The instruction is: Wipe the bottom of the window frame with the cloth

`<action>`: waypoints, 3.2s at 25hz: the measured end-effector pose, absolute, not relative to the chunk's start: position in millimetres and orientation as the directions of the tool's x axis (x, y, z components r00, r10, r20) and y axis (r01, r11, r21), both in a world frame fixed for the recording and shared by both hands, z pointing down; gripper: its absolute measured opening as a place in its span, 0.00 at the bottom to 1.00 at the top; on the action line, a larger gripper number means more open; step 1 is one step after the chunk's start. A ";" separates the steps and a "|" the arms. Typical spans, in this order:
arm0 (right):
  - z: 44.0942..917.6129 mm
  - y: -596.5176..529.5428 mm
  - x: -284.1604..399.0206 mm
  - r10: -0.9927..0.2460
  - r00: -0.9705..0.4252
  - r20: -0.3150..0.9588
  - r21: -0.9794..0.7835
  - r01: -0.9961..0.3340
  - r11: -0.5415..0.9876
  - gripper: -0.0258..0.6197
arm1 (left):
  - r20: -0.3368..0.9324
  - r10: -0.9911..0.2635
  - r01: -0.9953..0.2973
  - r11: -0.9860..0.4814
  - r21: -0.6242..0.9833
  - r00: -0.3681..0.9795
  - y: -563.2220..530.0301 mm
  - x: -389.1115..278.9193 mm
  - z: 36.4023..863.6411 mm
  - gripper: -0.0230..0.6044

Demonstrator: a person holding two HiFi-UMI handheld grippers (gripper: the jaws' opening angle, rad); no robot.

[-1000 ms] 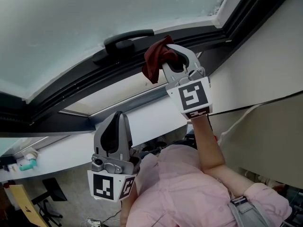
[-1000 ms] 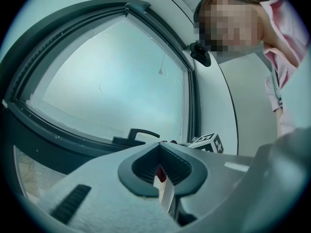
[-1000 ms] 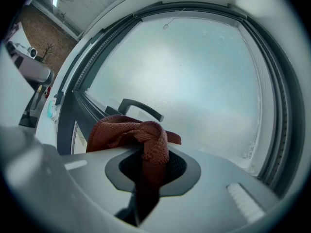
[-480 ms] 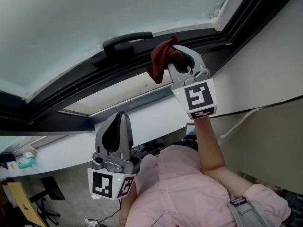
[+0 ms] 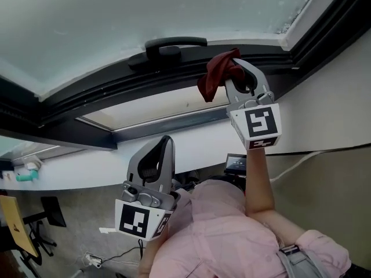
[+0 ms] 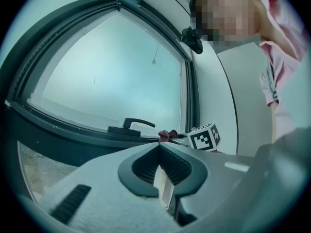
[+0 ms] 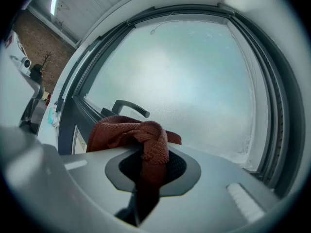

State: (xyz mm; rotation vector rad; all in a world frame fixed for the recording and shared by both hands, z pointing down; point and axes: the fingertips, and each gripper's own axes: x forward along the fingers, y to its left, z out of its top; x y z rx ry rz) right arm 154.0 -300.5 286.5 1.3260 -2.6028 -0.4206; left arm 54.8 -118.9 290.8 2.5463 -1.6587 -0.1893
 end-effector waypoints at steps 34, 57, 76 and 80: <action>290.2 -322.8 213.6 -0.872 -0.489 0.028 0.313 -0.824 0.472 0.13 | -0.081 -0.946 -0.931 -0.323 0.168 0.314 -106.9 39.6 289.2 0.03; 289.9 -332.5 244.7 -0.903 -0.429 0.014 0.294 -0.861 0.414 0.13 | -0.082 -0.941 -0.925 -0.338 0.176 0.328 -114.6 44.5 288.7 0.03; 289.1 -343.7 283.4 -0.950 -0.311 0.033 0.305 -0.902 0.306 0.13 | -0.084 -0.943 -0.926 -0.332 0.178 0.322 -117.6 43.9 287.4 0.03; 289.1 -345.8 291.0 -0.958 -0.284 0.033 0.307 -0.909 0.280 0.13 | -0.087 -0.942 -0.926 -0.334 0.177 0.324 -118.5 43.6 287.0 0.03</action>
